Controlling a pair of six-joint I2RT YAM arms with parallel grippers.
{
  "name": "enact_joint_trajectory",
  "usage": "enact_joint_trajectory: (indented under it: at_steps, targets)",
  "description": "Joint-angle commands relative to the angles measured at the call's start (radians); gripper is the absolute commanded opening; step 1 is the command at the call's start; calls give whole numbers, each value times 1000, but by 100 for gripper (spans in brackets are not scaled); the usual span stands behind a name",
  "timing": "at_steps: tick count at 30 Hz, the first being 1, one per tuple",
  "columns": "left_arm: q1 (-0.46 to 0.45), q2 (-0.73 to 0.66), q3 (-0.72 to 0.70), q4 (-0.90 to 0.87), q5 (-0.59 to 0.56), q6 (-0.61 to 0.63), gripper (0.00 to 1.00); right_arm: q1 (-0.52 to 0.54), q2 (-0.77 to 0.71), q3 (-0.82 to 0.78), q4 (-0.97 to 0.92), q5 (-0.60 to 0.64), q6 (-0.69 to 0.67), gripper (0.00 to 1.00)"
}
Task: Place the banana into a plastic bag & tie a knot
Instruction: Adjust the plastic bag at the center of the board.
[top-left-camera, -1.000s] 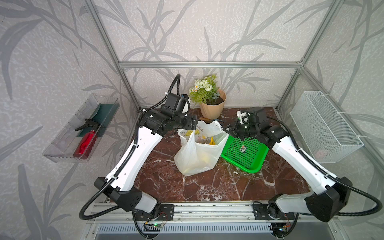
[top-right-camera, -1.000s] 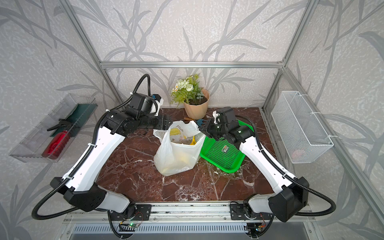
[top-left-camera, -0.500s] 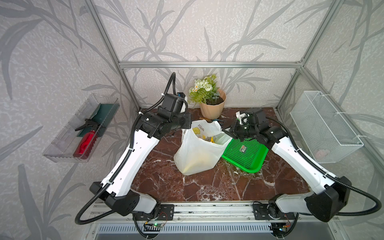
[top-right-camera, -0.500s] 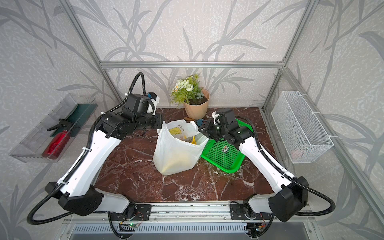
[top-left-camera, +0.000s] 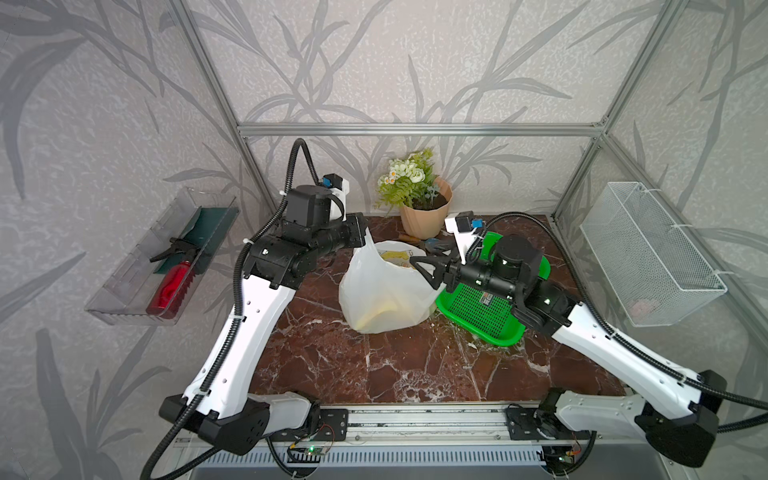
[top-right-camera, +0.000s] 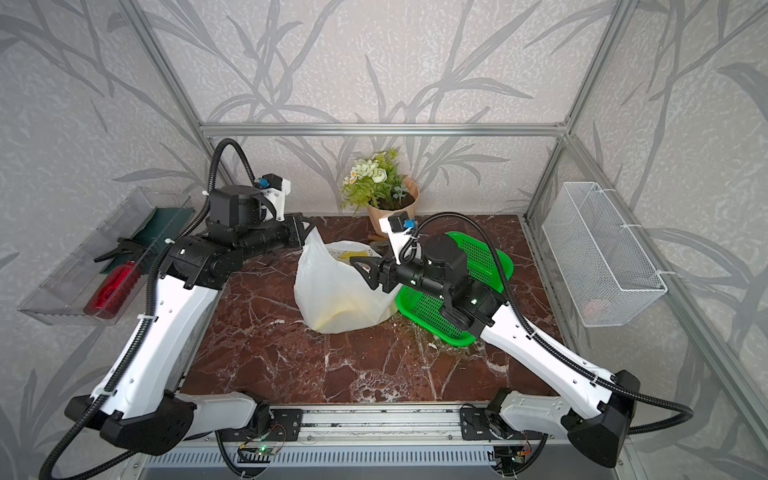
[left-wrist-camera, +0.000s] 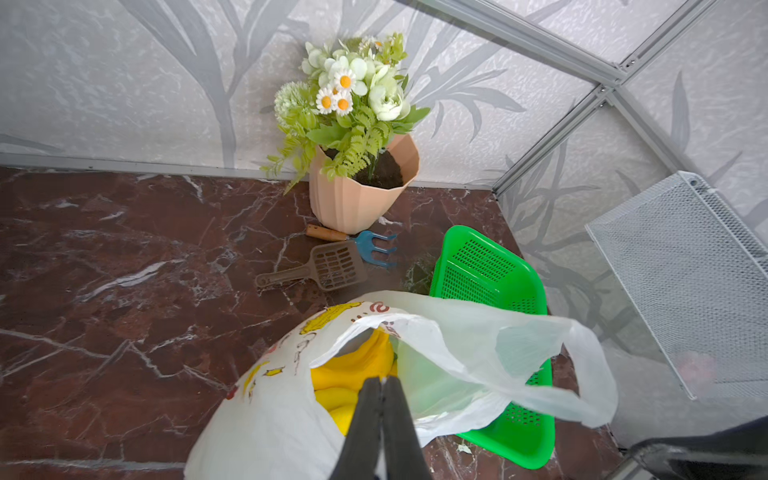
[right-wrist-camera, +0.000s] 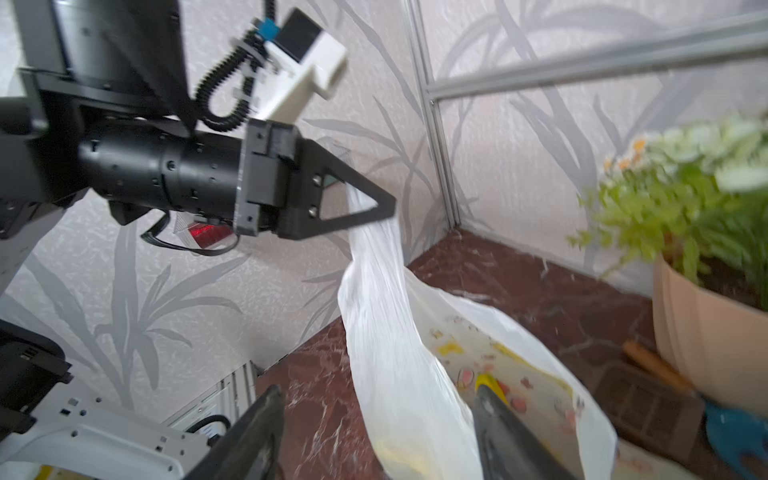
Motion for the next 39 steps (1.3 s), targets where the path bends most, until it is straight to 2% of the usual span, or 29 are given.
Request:
enact_joint_trajectory:
  at_steps: [1, 5, 8, 14, 22, 24, 28, 34, 39]
  targets:
    - [11, -22, -25, 74, 94, -24, 0, 60, 119, -18, 268, 32, -164, 74]
    - [15, -30, -33, 68, 104, -37, 0, 85, 290, 28, 451, 28, -146, 77]
    - [16, -35, -38, 57, 105, -42, 0, 103, 393, 102, 477, 50, -145, 77]
    - [16, -47, -54, 47, 105, -57, 0, 113, 548, 152, 569, 162, -105, 75]
    - [18, -60, -60, 25, 97, -58, 0, 117, 567, 154, 580, 213, -79, 70]
    - [18, -64, -72, 43, 104, -75, 0, 118, 589, 163, 578, 219, -56, 63]
    - [19, -72, -79, 62, 89, -109, 0, 122, 652, 206, 568, 213, -5, 38]
    - [33, -78, -79, 61, 87, -192, 0, 123, 742, 157, 562, 235, 26, 28]
    - [37, -84, -84, 65, 93, -203, 0, 123, 748, 151, 547, 210, 36, 18]
